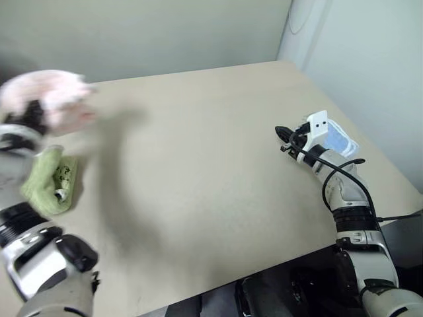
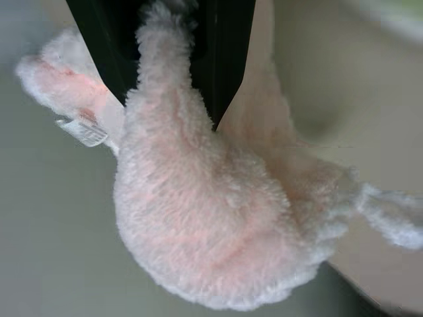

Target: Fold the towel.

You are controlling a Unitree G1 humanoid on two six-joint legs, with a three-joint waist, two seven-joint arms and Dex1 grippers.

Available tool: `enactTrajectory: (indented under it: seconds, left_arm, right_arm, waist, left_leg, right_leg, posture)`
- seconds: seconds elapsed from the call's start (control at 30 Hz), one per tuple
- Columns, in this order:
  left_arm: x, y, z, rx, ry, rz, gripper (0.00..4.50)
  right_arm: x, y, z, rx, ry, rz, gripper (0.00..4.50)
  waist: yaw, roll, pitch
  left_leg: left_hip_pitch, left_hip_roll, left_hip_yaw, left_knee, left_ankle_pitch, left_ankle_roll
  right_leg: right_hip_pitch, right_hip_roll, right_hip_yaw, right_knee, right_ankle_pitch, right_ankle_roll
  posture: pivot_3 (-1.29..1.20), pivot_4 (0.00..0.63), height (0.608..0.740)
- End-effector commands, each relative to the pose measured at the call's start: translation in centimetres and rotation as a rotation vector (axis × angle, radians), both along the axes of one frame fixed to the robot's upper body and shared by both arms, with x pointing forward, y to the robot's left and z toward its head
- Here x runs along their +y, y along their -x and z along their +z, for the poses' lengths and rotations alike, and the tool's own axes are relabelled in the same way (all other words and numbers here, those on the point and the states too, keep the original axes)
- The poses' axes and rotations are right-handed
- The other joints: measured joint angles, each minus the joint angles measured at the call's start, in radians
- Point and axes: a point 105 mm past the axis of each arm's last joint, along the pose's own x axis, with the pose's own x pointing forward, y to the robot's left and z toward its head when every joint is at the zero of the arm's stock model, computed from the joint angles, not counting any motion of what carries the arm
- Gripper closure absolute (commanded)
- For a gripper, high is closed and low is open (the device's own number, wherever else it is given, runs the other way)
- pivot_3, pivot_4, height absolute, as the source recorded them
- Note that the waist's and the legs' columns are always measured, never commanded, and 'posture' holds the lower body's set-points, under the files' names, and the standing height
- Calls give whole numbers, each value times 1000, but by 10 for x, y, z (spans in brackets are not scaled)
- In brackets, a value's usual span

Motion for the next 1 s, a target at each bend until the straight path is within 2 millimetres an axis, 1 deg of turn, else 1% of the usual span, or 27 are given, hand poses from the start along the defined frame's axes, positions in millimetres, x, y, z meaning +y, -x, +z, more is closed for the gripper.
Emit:
enactTrajectory:
  seconds: [0.03, 0.17, 0.23, 0.33, 0.4, 0.43, 0.53, 0.6, 0.73, 0.77, 0.83, 0.9, 0.93, 1.0]
  left_arm:
    - [-3, 17, -5, 7, -1, -19, 4489]
    - [-19, 30, -21, 52, 19, -62, 4489]
    - [-22, 41, -36, 93, 33, -34, 4489]
    - [-23, 56, -59, 131, 70, 3, 4489]
    - [-23, 62, -69, 120, 104, 16, 3770]
    - [-23, 64, -69, 94, 126, 15, 3528]
    - [-22, 67, -74, 75, 152, 17, 2392]
    - [-17, 72, -77, 76, 157, 29, 1661]
    - [-10, 86, -76, 41, 109, 43, 247]
    - [-9, 89, -77, 40, 90, 43, 17]
    - [-8, 98, -71, -20, 53, 46, 17]
    - [-3, 115, -73, -52, 42, 73, 17]
    - [1, 125, -73, -77, 43, 95, 17]
    - [8, 147, -66, -137, 2, 152, 17]
  right_arm:
    - [6, -1, 14, -52, 2, 24, 4500]
    - [11, -2, 13, -52, 6, 42, 4500]
    - [11, -3, 15, -56, 4, 43, 4500]
    - [11, -4, 15, -56, 3, 41, 4500]
    - [11, -4, 13, -55, 5, 44, 4500]
    - [12, -4, 13, -54, 5, 45, 4500]
    - [14, -5, 14, -56, 4, 47, 4500]
    - [16, -4, 15, -57, 2, 54, 4500]
    - [20, -2, 12, -53, 1, 65, 4500]
    - [21, -1, 12, -52, 1, 67, 4500]
    - [22, 0, 10, -49, 1, 71, 4500]
    - [25, 2, 9, -43, -1, 80, 4500]
    - [27, 3, 8, -39, -1, 86, 4500]
    - [29, 4, 6, -29, -3, 99, 4500]
  waist:
    - [10, -1, 0]
    - [23, -6, 0]
    - [20, -7, 0]
    - [11, -7, 0]
    - [8, -7, 0]
    - [6, -7, 0]
    - [5, -7, 0]
    - [4, -7, 0]
    - [2, -7, 0]
    - [2, -7, 0]
    - [1, -7, 0]
    - [0, -7, 0]
    - [0, -7, 0]
    - [-3, -7, 0]
  left_leg:
    - [0, 0, -1, 0, 0, 0]
    - [0, 0, -1, 3, 0, 1]
    - [0, 0, -2, 4, -1, 4]
    - [3, 0, 0, 3, 0, 4]
    - [5, 0, 1, 2, 0, 4]
    - [5, 1, 1, 2, 0, 3]
    - [5, 2, 1, 2, 0, 3]
    - [5, 1, 1, 2, 0, 3]
    - [5, 2, 1, 1, 0, 3]
    - [5, 2, 1, 1, 0, 3]
    - [5, 2, 1, 1, -1, 4]
    - [5, 2, 1, 1, -2, 7]
    - [5, 2, 1, 1, -3, 8]
    - [5, 2, 1, 1, -3, 8]
  right_leg:
    - [0, 0, 0, 0, 0, 0]
    - [1, 0, -1, 2, 1, -1]
    - [1, 0, -2, 2, 3, -3]
    - [2, 0, -1, 2, 4, -5]
    - [3, 0, -1, 3, 3, -5]
    - [3, 0, -1, 3, 3, -6]
    - [3, 1, -1, 3, 3, -6]
    - [3, 1, -1, 3, 3, -6]
    - [3, 1, -1, 3, 3, -6]
    - [3, 1, -1, 3, 3, -6]
    - [3, 1, -1, 3, 3, -6]
    - [3, 1, -1, 3, 3, -6]
    - [3, 1, -1, 3, 3, -6]
    - [3, 1, -1, 3, 2, -7]
  posture:
    - [0, 150, 740]
    - [0, 150, 740]
    - [0, 150, 740]
    - [0, 150, 740]
    - [0, 150, 740]
    - [0, 150, 740]
    - [0, 150, 740]
    - [0, 150, 740]
    - [0, 150, 740]
    - [0, 150, 740]
    - [0, 150, 740]
    - [0, 150, 740]
    - [0, 150, 740]
    - [0, 150, 740]
